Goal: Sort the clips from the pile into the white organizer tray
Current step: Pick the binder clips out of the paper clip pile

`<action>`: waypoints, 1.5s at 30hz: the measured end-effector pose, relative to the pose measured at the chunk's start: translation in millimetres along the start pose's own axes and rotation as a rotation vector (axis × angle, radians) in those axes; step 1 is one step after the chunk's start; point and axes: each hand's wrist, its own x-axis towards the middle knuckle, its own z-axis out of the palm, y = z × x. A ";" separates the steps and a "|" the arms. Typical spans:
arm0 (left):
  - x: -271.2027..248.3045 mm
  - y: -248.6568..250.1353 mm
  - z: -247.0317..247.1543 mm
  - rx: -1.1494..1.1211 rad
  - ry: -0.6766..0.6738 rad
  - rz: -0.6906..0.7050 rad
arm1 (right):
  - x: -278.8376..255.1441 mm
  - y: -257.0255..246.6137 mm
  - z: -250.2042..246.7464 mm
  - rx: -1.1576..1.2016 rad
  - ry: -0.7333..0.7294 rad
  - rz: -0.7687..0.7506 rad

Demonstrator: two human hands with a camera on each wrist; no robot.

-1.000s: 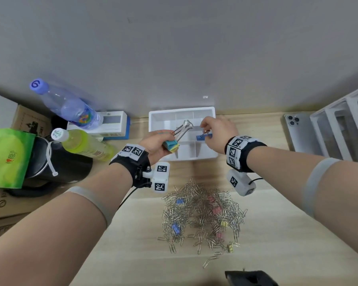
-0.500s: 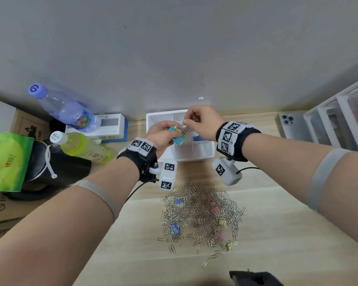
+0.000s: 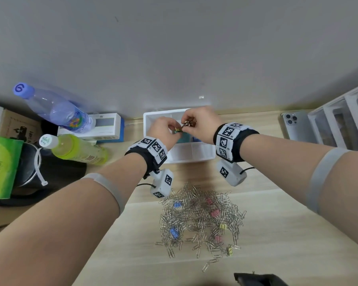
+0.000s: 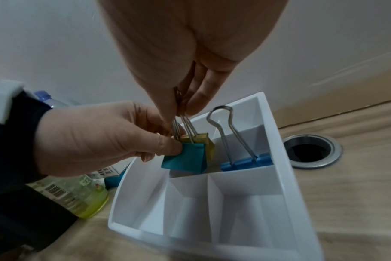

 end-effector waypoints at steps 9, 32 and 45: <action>10.4 -1.4 12.5 0.229 -0.056 0.059 | 0.7 -2.8 -0.7 -0.027 -0.061 0.001; 4.1 3.1 17.5 0.490 -0.130 -0.026 | -1.1 -1.0 0.1 -0.256 -0.278 0.045; -28.5 -14.0 -7.3 0.370 -0.141 -0.165 | -32.4 13.8 -7.0 -0.154 -0.052 0.022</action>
